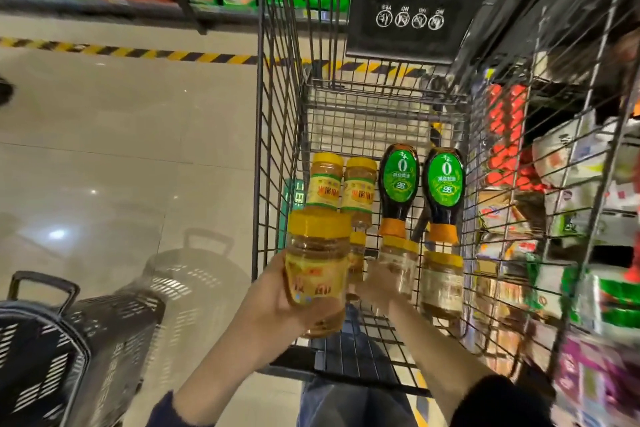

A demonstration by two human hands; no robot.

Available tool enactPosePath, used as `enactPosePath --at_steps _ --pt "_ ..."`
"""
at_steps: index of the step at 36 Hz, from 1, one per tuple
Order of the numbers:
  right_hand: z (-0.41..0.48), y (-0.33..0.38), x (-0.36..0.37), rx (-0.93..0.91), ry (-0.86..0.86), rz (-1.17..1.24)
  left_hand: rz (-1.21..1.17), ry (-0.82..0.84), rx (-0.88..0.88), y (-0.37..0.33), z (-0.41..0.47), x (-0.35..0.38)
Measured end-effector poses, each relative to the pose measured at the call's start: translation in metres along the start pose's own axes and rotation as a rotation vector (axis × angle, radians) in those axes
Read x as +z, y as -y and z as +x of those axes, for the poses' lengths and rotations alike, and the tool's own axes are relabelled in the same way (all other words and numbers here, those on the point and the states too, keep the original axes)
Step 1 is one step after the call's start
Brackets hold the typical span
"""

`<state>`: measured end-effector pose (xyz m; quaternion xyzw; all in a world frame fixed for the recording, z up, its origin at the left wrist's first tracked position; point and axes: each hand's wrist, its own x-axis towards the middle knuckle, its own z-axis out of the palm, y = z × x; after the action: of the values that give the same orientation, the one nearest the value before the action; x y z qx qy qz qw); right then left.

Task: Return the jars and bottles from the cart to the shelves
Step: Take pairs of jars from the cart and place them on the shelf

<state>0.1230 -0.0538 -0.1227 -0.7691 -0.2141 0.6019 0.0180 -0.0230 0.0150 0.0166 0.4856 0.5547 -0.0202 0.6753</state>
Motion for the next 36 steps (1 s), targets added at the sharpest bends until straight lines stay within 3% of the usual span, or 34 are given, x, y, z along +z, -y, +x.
enactPosePath --at_steps 5,11,22,36 --pt "0.034 -0.006 0.019 -0.023 0.006 -0.045 0.041 -0.054 -0.012 -0.006 -0.012 -0.010" --pt "0.049 -0.010 0.025 0.002 0.045 0.210 0.033 -0.064 -0.007 -0.007 -0.013 -0.022" --pt "0.022 -0.004 0.003 0.071 0.039 0.411 0.043 -0.083 0.049 -0.022 -0.010 -0.032" --pt "-0.084 0.015 -0.086 -0.294 -0.039 0.616 0.010 -0.142 0.319 -0.078 -0.040 -0.027"
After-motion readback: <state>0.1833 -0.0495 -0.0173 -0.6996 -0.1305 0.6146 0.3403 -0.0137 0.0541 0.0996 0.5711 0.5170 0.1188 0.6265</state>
